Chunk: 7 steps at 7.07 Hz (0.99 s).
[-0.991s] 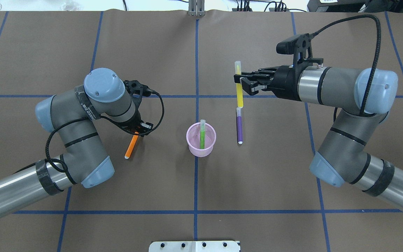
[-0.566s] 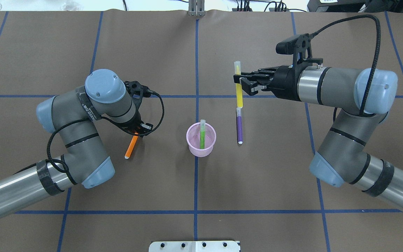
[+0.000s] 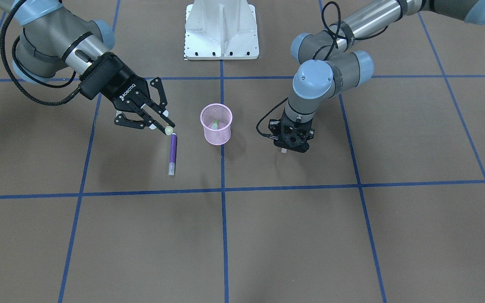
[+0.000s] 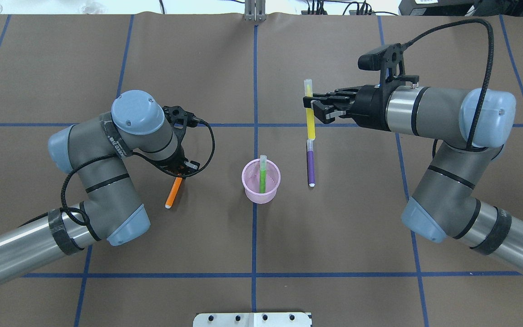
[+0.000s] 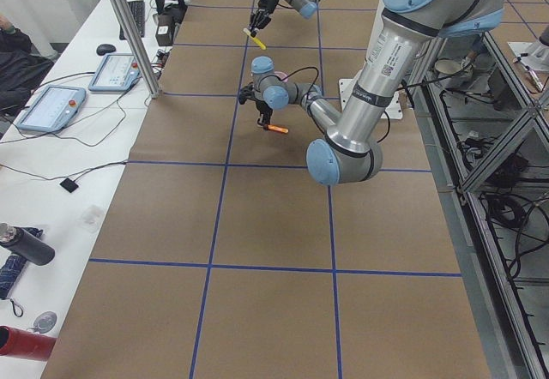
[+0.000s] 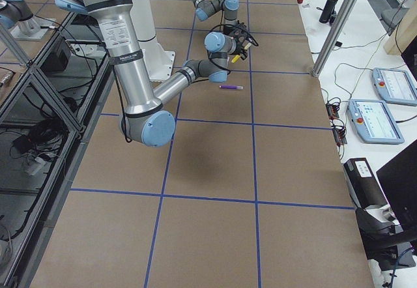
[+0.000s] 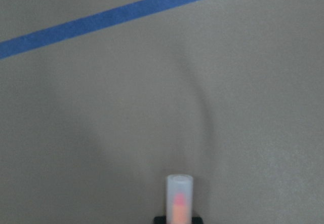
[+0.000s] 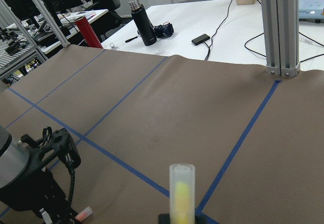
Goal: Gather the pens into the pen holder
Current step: 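Close the left gripper on the orange marker while the right holds yellow, then lower yellow marker into cup with right gripper while left lifts orange marker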
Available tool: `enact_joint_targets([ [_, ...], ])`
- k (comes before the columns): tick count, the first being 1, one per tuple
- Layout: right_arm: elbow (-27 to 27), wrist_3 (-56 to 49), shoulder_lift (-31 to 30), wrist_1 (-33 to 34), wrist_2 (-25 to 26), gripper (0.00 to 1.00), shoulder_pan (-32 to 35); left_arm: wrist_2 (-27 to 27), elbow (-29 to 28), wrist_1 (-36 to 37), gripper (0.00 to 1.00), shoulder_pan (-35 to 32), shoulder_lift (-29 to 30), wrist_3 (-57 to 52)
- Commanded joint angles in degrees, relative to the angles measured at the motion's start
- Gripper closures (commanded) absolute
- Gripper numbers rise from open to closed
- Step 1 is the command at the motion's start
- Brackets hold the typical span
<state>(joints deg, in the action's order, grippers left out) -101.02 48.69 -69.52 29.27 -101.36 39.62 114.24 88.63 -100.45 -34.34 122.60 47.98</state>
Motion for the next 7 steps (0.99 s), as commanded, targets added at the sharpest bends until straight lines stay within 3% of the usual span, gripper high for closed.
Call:
enact_joint_targets([
  [1,-0.14,0.0,0.0,-0.09,-0.07,1.0,0.02,0.11,2.84,0.08,1.0,-1.07,0.01,0.01],
  [3,0.12,1.74,1.84,0.18,2.63,1.0,-1.11,0.55,5.76,0.17,1.0,-4.84,0.01,-0.08],
  [7,0.47,1.76,6.23,2.81,22.04,1.0,-13.66,1.08,7.78,-0.01,1.0,-10.91,0.19,0.09],
])
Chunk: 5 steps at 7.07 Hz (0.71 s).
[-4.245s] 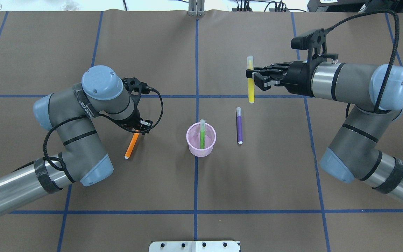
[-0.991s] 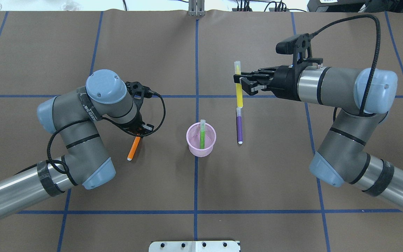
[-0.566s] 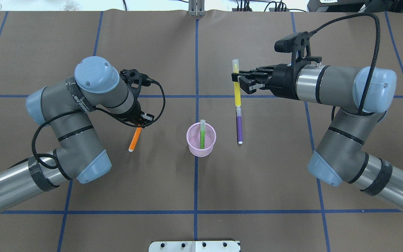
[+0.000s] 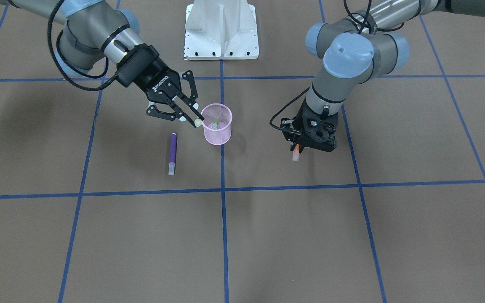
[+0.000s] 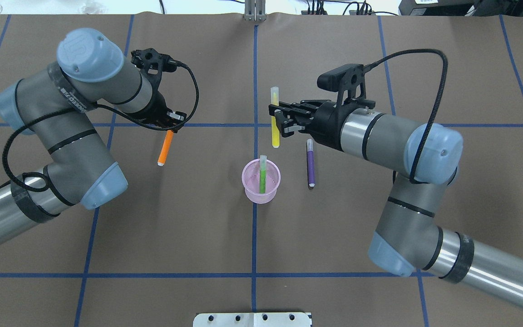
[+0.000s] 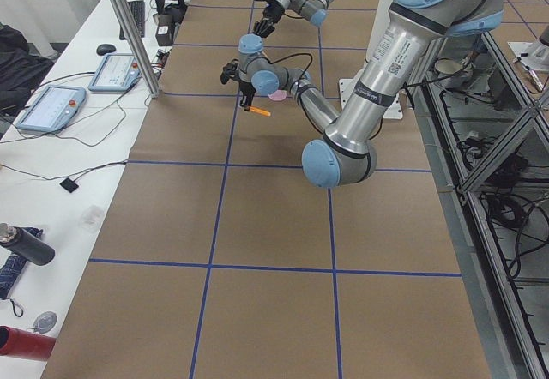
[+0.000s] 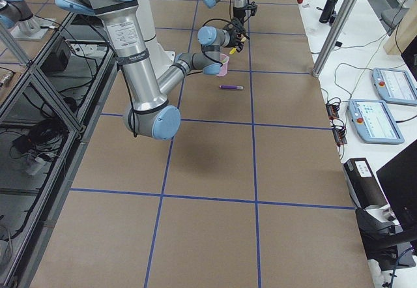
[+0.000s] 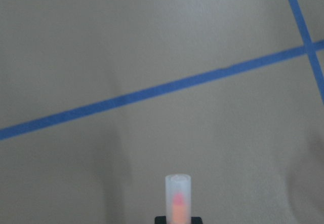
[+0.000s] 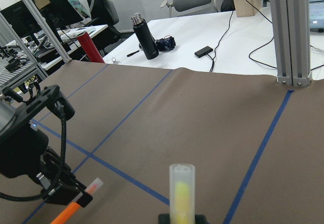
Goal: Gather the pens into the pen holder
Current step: 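Lower yellow marker into cup with right gripper while left lifts orange marker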
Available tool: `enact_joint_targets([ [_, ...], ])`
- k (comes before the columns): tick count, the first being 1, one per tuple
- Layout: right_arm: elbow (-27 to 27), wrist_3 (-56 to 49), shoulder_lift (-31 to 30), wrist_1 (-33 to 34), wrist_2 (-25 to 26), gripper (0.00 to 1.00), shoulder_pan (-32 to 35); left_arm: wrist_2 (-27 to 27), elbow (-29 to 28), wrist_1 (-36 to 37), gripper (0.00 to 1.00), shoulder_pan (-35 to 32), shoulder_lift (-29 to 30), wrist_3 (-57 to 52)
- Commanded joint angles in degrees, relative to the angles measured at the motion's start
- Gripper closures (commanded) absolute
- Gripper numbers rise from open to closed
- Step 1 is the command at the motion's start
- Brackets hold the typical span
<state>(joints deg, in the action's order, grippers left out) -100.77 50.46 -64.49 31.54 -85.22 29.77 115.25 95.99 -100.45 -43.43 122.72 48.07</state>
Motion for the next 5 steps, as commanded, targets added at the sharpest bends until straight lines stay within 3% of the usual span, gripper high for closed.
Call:
enact_joint_targets([
  [1,0.49,-0.62,1.65,0.8,8.12,1.0,-5.32,0.15,0.42,-0.01,1.0,-2.53,0.06,-0.08],
  [3,5.03,-0.8,3.83,1.16,13.48,1.0,-8.75,0.15,0.42,-0.01,1.0,-2.71,0.06,-0.08],
  [5,5.94,-2.45,3.24,1.07,13.76,1.0,-9.81,0.15,0.42,-0.01,1.0,-2.71,-0.03,-0.09],
])
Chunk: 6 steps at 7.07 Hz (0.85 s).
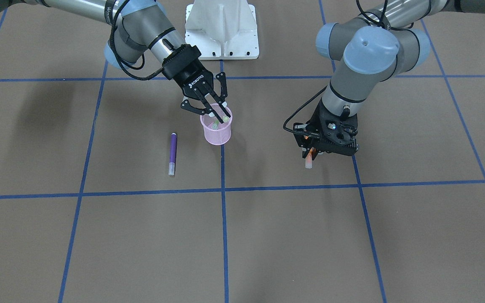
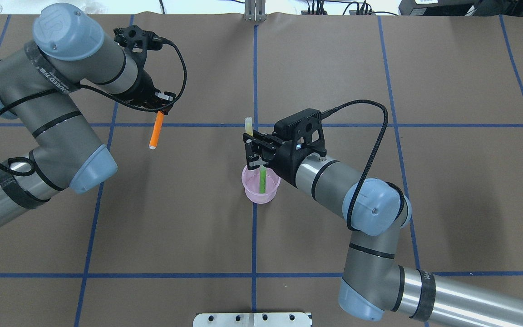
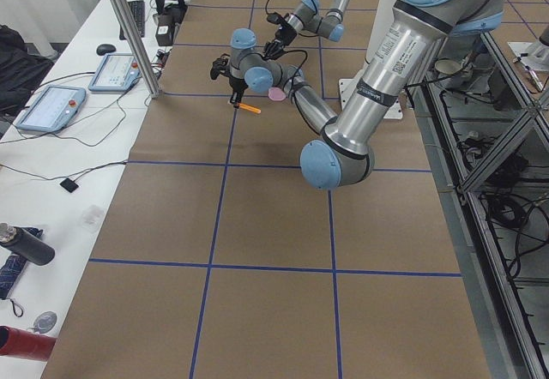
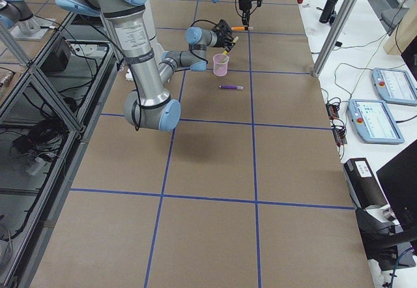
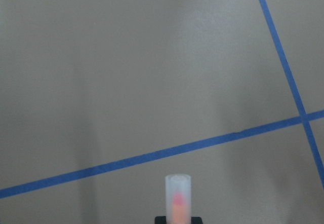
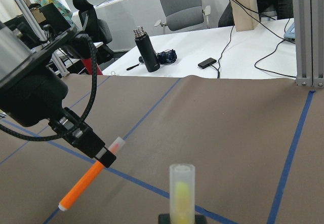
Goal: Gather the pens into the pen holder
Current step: 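Lower yellow marker into cup with right gripper while left lifts orange marker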
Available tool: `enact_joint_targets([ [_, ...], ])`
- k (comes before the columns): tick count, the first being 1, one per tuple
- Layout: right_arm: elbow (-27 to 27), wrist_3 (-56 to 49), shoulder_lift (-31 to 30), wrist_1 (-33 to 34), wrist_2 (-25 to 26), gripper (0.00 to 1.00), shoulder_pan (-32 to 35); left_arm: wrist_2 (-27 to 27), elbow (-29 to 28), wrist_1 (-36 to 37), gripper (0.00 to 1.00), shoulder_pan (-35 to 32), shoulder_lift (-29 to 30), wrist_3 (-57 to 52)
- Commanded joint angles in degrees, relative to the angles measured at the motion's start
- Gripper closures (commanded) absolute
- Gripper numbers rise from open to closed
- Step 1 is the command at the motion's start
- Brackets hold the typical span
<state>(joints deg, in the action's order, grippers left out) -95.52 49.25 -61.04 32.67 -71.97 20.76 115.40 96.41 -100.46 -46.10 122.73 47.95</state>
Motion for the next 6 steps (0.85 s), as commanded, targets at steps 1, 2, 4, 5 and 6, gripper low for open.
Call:
enact_joint_targets([
  [1,0.69,-3.18,-0.74,-0.24,0.34,0.89,-0.9,0.0,0.0,0.0,1.0,-0.04,0.05,0.04],
  [2,0.69,-3.72,-0.92,-0.24,0.6,0.21,-1.68,0.09,0.0,0.09,1.0,-0.3,0.05,0.04],
  [4,0.08,-3.29,-1.27,-0.5,0.43,0.01,-1.78,0.87,0.09,0.09,1.0,-0.91,0.92,0.04],
  [5,-1.23,-2.94,-1.27,-0.07,-0.7,0.01,-1.25,2.18,1.05,-0.09,1.0,-2.31,1.54,0.04],
  [6,-2.46,-1.28,-2.32,5.16,-2.63,0.01,-0.03,1.68,3.41,-0.61,1.0,-2.5,1.55,0.13],
])
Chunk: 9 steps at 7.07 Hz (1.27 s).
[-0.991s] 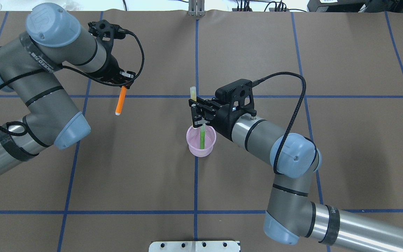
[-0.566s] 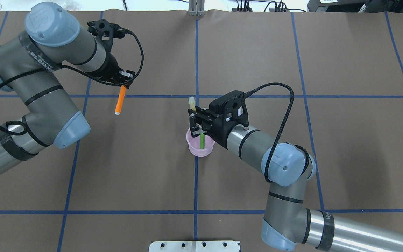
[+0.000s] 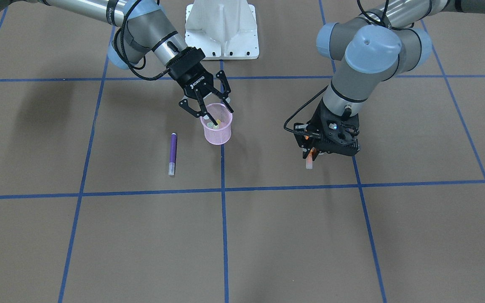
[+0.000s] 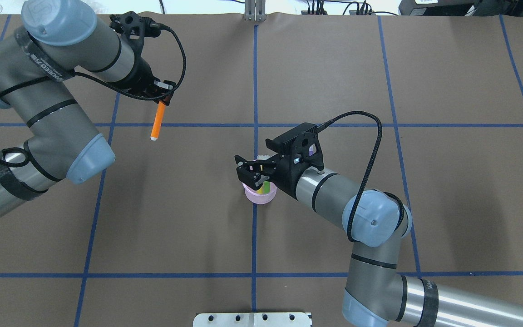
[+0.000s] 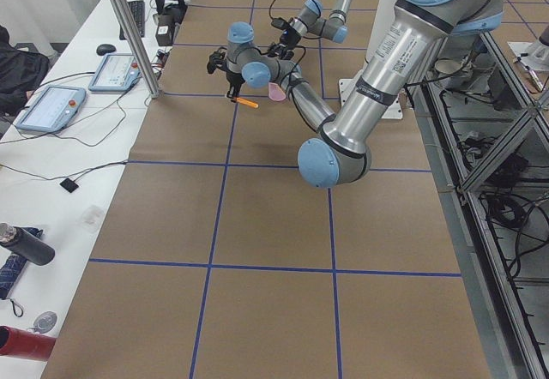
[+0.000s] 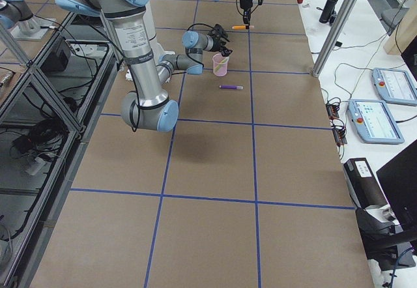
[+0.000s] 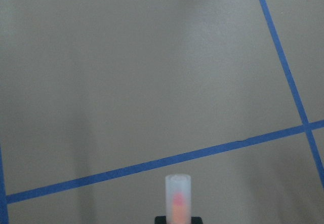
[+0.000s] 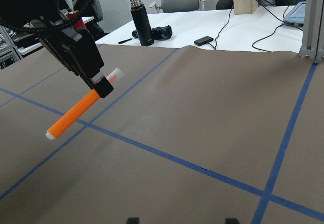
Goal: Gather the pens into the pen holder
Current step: 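Lower yellow marker into cup with right gripper while left lifts orange marker, then move right gripper to purple marker while left carries orange marker to cup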
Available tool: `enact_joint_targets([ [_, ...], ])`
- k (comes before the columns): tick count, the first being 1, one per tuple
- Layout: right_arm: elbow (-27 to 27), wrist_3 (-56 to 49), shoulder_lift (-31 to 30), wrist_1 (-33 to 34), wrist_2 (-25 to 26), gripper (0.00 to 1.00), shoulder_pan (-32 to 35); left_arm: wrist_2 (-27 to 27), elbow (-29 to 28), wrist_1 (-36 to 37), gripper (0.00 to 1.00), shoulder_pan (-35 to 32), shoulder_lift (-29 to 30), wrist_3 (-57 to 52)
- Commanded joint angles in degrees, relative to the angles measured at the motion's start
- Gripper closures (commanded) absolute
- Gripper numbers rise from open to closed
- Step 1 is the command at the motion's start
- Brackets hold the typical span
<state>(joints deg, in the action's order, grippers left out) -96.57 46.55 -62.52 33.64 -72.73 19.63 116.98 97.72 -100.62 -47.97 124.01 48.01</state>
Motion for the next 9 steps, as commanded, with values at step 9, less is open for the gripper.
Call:
enact_joint_targets([
  [9,3.04,23.5,2.67,45.29,-40.73,0.01,20.1,-8.33,13.02,-10.2,1.0,-0.29,-0.35,11.58],
])
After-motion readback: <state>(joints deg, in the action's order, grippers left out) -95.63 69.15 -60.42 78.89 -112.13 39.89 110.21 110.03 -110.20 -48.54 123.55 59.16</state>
